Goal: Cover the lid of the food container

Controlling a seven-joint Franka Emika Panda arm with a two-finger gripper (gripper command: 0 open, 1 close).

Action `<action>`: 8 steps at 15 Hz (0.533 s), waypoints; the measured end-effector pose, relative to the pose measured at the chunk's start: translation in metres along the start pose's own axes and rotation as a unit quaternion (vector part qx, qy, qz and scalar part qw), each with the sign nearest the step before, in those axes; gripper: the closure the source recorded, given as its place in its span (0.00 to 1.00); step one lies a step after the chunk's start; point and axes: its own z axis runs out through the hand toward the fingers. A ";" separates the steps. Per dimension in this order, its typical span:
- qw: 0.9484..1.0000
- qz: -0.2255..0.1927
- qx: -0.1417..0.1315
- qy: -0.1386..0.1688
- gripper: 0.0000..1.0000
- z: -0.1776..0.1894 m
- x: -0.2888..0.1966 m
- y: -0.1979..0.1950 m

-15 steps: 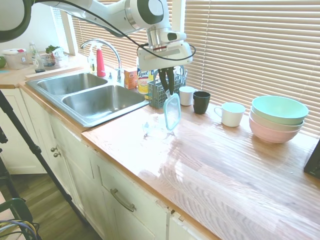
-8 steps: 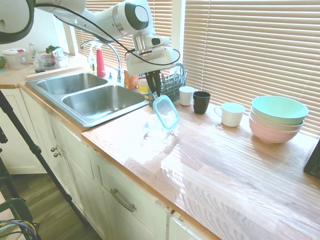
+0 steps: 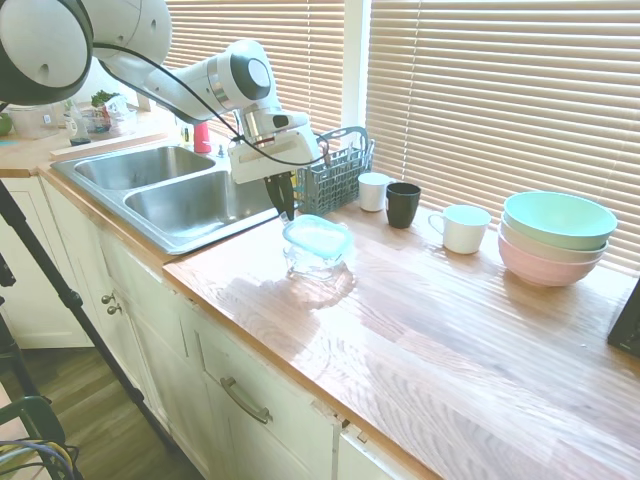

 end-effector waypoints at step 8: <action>1.000 0.008 -0.010 -0.001 1.00 0.015 0.004 -0.002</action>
